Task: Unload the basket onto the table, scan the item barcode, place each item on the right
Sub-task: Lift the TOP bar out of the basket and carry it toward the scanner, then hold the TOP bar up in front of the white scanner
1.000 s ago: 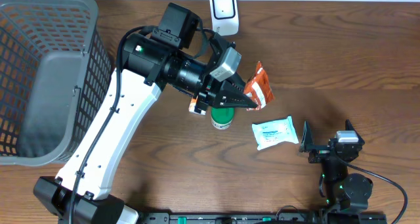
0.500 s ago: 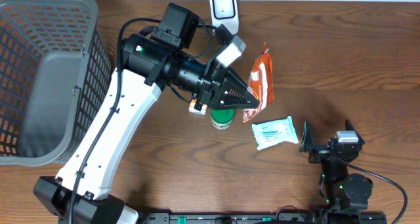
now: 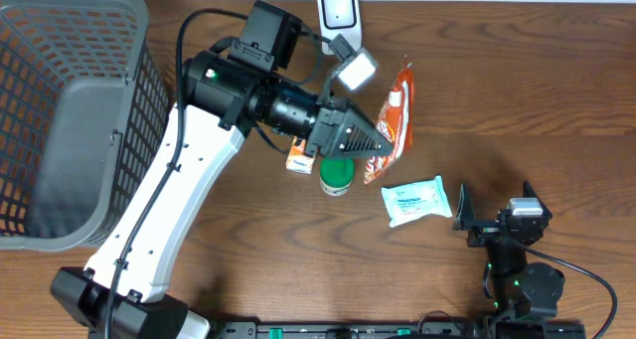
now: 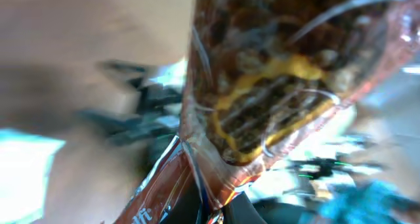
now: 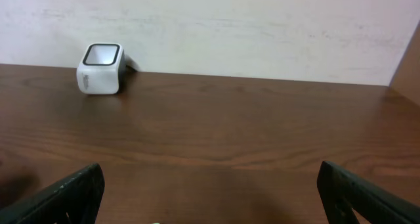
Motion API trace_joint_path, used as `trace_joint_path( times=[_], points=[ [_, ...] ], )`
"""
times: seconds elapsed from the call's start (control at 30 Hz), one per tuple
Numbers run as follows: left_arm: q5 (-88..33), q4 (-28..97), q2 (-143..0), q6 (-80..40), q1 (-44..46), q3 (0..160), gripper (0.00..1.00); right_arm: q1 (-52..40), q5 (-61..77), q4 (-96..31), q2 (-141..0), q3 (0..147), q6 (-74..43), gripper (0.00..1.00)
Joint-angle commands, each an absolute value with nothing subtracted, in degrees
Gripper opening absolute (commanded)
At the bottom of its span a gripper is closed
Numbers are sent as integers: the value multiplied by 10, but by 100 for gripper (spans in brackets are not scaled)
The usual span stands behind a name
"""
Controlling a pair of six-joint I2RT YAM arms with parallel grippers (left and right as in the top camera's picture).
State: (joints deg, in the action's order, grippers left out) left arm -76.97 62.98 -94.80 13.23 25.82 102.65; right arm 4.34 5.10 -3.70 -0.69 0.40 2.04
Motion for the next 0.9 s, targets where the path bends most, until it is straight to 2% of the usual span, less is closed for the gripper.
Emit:
trace_joint_path(
  times=[0.0,0.07,0.13,0.33,0.87],
  points=[
    [-386,607,-943,47,270,1024,7,44,48,-39,-4,3,13,99],
    [-165,577,-943,-19,287,1024,7,45,48,-39,-4,3,13,99],
    [-121,542,-943,-12,295,1024,7,45,48,-39,-4,3,13,99],
    [-80,415,-954,-5,286,1024,7,45,48,-39,-4,3,13,99],
    [-68,150,-1179,75,236,1025,7,45,48,-39,-4,3,13,99]
  ],
)
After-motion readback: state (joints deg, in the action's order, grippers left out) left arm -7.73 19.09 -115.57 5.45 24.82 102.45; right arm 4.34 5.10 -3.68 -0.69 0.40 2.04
